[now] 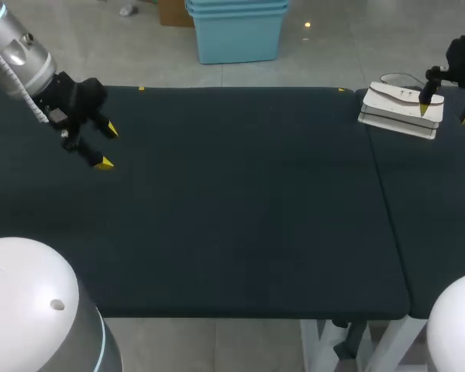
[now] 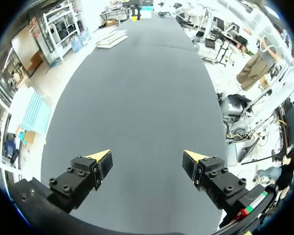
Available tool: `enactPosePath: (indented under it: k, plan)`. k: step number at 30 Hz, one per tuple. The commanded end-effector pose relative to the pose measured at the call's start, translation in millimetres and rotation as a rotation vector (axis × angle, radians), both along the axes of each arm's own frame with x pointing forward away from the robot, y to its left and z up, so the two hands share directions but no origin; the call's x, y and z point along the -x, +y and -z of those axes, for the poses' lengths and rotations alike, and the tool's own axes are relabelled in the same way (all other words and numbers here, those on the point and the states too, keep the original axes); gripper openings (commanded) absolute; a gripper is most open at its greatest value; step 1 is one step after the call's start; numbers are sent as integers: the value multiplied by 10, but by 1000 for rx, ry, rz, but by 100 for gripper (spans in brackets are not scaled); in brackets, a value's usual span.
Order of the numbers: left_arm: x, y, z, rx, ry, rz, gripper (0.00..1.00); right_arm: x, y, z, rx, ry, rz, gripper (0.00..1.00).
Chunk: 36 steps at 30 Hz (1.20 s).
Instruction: Pick up the bag, open it, inspect its contents, close it, and place it on the opposite side
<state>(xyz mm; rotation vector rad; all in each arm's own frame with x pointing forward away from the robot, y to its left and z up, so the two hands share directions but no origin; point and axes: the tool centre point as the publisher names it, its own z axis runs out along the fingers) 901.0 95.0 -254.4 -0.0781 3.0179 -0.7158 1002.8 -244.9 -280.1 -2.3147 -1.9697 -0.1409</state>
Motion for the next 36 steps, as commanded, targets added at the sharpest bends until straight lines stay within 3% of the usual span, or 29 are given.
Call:
enactPosePath:
  k: [1,22,28,36]
  plan:
    - [-153,-63,147,129,25,279,100,-70,-93,113,-16,2,34,100]
    - [-168,-92,166,131,30,283,100,-80,-180,176,-24,0,64,100]
    - [-223,-113,236,147,14,303,100,-268,-307,182,-27,-18,181,100]
    - [-311,-181,362,119,7,179,100,-497,-448,302,-55,-24,333,100]
